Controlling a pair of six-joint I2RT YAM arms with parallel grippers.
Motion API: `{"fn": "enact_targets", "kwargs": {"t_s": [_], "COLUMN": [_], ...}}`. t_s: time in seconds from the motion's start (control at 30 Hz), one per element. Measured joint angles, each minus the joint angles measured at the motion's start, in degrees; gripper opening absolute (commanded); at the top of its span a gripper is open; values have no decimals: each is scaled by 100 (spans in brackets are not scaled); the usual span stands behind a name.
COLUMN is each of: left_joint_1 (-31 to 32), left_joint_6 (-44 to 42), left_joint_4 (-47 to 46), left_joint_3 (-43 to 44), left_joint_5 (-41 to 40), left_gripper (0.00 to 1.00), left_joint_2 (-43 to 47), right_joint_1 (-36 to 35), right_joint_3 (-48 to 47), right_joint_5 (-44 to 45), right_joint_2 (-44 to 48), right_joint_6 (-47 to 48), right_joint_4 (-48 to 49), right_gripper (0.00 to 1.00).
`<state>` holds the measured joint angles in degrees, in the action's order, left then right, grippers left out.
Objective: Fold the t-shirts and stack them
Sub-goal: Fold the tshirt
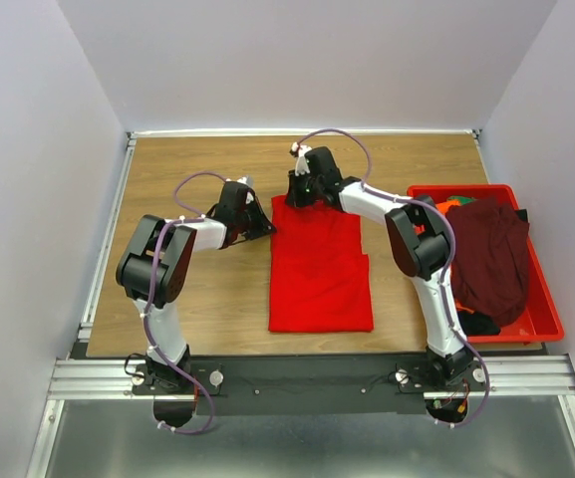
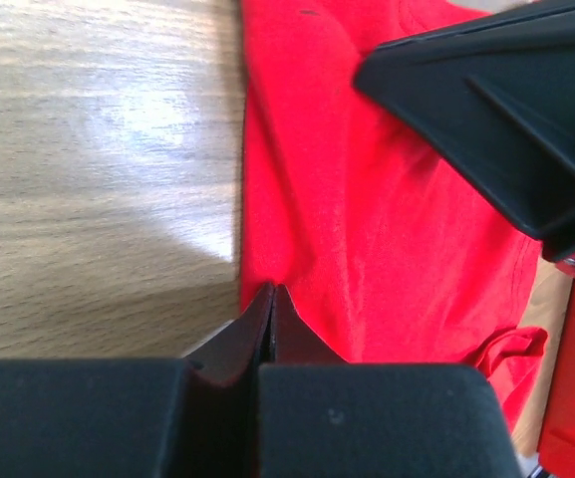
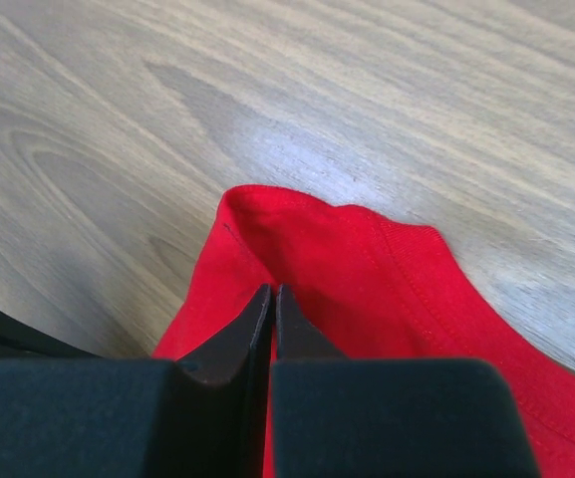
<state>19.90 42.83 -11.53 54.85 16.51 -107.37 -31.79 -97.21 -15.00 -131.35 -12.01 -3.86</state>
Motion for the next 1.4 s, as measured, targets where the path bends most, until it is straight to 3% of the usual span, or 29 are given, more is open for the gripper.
{"fn": "enact_targets", "kwargs": {"t_s": [0.8,0.9,1.13,1.4], "left_joint_1": [11,11,11,66], "left_joint_6": [181,181,140,-2], "left_joint_4": [-11,-11,151,356], "left_joint_3": [0,0,249,793], "left_joint_5": [-284,-284,-282,-289], "left_gripper": [0,0,0,0], "left_joint_2": [13,13,13,55], "right_joint_1": [0,0,0,0], "right_joint_3": [365,361,334,586], "right_joint_5": [1014,1029,1204,1746], "right_joint_2": [358,358,365,973], "right_joint_6": [-243,-254,-260,-352], "right_joint_4": [28,28,31,11], "right_gripper": [9,15,40,40]}}
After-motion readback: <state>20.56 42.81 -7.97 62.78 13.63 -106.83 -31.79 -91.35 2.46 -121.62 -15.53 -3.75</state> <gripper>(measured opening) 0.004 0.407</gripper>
